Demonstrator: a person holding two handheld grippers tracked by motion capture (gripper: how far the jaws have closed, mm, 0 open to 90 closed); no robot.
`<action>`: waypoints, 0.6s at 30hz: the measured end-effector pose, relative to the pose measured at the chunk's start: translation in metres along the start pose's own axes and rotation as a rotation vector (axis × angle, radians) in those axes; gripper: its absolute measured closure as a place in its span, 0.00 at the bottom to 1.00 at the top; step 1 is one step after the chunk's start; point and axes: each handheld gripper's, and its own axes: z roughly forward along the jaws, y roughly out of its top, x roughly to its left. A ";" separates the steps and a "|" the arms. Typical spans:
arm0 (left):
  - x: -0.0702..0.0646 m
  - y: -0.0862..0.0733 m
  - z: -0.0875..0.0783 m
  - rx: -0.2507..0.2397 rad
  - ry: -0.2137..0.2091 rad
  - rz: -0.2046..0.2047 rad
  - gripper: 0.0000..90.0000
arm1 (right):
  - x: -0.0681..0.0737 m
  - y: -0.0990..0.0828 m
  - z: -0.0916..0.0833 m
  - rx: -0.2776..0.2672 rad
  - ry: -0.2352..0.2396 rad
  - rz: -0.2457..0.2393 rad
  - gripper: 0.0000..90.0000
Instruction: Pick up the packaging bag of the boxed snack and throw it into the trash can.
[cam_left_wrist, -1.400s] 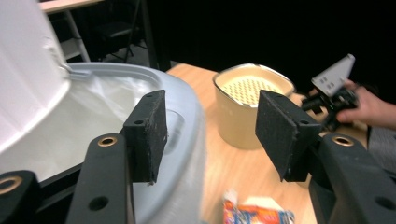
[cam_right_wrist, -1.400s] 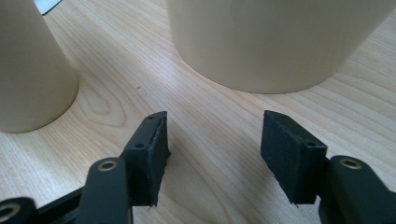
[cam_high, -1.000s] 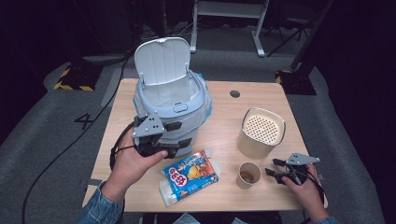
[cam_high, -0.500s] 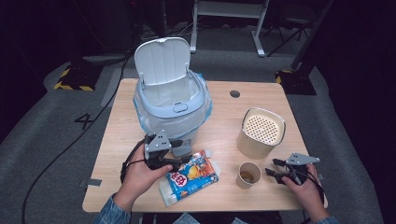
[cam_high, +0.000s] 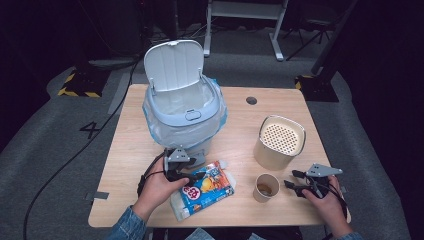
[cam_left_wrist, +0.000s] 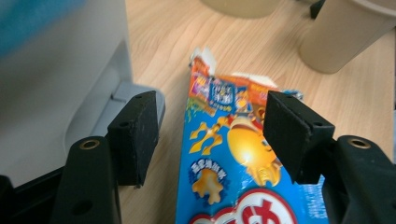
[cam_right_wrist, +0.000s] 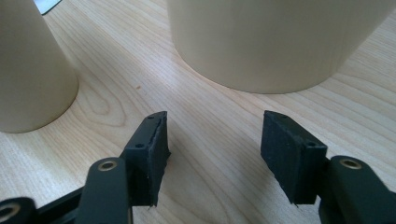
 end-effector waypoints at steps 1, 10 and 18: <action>0.001 -0.001 0.002 0.009 -0.002 -0.004 0.41 | 0.000 0.000 0.000 0.000 0.000 0.000 0.47; 0.008 -0.009 0.020 0.130 -0.022 -0.007 0.47 | 0.000 0.000 0.000 0.000 0.000 0.000 0.47; 0.006 0.000 0.029 0.227 -0.014 0.026 0.65 | 0.000 0.000 0.000 0.000 0.000 0.000 0.47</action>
